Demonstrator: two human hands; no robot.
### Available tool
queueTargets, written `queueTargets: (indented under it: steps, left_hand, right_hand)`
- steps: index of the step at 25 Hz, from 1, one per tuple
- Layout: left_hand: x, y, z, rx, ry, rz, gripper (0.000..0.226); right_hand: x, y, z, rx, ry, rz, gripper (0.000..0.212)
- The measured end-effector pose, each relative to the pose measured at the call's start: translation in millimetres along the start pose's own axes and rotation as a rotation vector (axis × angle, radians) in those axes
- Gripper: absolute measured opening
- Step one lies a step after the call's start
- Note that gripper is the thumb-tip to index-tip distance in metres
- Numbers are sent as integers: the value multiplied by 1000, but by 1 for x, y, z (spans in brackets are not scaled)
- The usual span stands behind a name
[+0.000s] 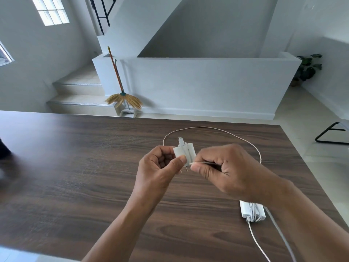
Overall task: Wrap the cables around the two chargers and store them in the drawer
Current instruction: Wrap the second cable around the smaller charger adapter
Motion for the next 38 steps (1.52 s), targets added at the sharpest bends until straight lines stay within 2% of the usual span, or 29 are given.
queueTargets:
  steps: [4, 8, 13, 17, 20, 24, 28, 32, 35, 38]
  left_hand:
    - [2, -2, 3, 21, -40, -63, 59]
    - [8, -1, 13, -158, 8, -218, 31]
    - [6, 1, 20, -111, -27, -282, 25]
    - [2, 10, 19, -141, -71, -277, 34]
    - [0, 13, 15, -111, -115, -270, 33]
    - [0, 15, 11, -71, -175, -196, 16]
    - [-3, 19, 8, 101, -293, -173, 26]
    - [0, 23, 11, 204, -318, -185, 45]
    - [-1, 21, 11, -15, -198, -233, 36]
    - [-5, 20, 14, -173, -159, -337, 26]
  right_hand:
    - [-12, -10, 2, -24, -17, 48, 18]
    - [-17, -6, 11, -131, 8, 77, 11]
    - [-17, -7, 23, -307, 30, 86, 7]
    - [-13, -7, 24, -356, 12, 28, 6]
    - [-12, -7, 31, -385, 63, 5, 10]
    - [-11, -8, 41, -475, 127, 138, 11]
    - [-8, 3, 53, -543, 180, 230, 17]
    - [-2, 21, 60, -941, 372, 225, 26]
    - [0, 22, 60, -1024, 436, 232, 23]
    - [1, 15, 60, -1010, 437, 236, 33]
Point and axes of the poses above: each hand's wrist, its own x-axis away from the middle knuckle, its own y-axis out of the palm, z = x × y, the point moved 4 cm from there along -x, towards the middle knuckle, and after that the axes turned 4 degrees about y, right-handed, at the moved point
